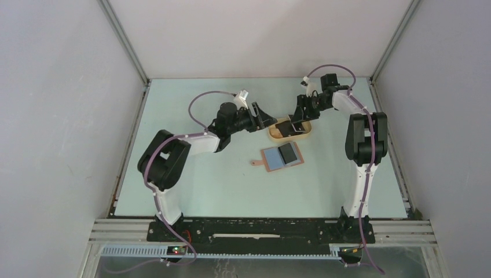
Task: Put the credit cards into the card holder
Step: Pick up the credit card from the storage box.
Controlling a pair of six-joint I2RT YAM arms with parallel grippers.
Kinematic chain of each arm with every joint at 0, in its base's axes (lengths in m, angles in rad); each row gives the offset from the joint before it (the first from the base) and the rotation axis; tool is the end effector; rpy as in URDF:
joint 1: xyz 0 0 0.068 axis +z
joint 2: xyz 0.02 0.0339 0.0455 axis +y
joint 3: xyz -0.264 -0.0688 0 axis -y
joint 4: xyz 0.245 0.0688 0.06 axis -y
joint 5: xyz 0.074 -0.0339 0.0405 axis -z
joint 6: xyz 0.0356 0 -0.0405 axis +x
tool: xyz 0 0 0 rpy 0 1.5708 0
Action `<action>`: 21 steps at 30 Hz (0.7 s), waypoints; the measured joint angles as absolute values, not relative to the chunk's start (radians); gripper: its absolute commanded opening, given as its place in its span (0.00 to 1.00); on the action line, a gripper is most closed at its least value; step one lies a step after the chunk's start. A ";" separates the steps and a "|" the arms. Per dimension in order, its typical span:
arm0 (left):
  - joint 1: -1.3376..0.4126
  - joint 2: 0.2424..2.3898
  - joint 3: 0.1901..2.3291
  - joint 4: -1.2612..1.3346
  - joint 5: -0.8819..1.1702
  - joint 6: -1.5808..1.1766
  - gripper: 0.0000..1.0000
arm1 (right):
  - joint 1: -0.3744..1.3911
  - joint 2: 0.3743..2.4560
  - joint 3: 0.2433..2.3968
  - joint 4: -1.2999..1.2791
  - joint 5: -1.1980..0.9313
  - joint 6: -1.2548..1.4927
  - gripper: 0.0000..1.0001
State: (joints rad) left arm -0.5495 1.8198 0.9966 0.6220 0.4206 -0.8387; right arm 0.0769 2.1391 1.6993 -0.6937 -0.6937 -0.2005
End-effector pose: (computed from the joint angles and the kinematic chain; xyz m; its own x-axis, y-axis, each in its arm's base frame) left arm 0.3335 -0.2213 0.2092 -0.7223 -0.3538 -0.5943 0.4200 0.4583 -0.7833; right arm 0.4492 0.0574 0.1941 -0.8196 -0.2167 -0.5304 -0.5023 0.7170 0.4833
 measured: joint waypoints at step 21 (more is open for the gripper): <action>-0.559 2.161 1.377 0.540 0.420 -1.092 0.83 | 0.058 2.168 1.709 -0.698 -0.797 -0.171 0.54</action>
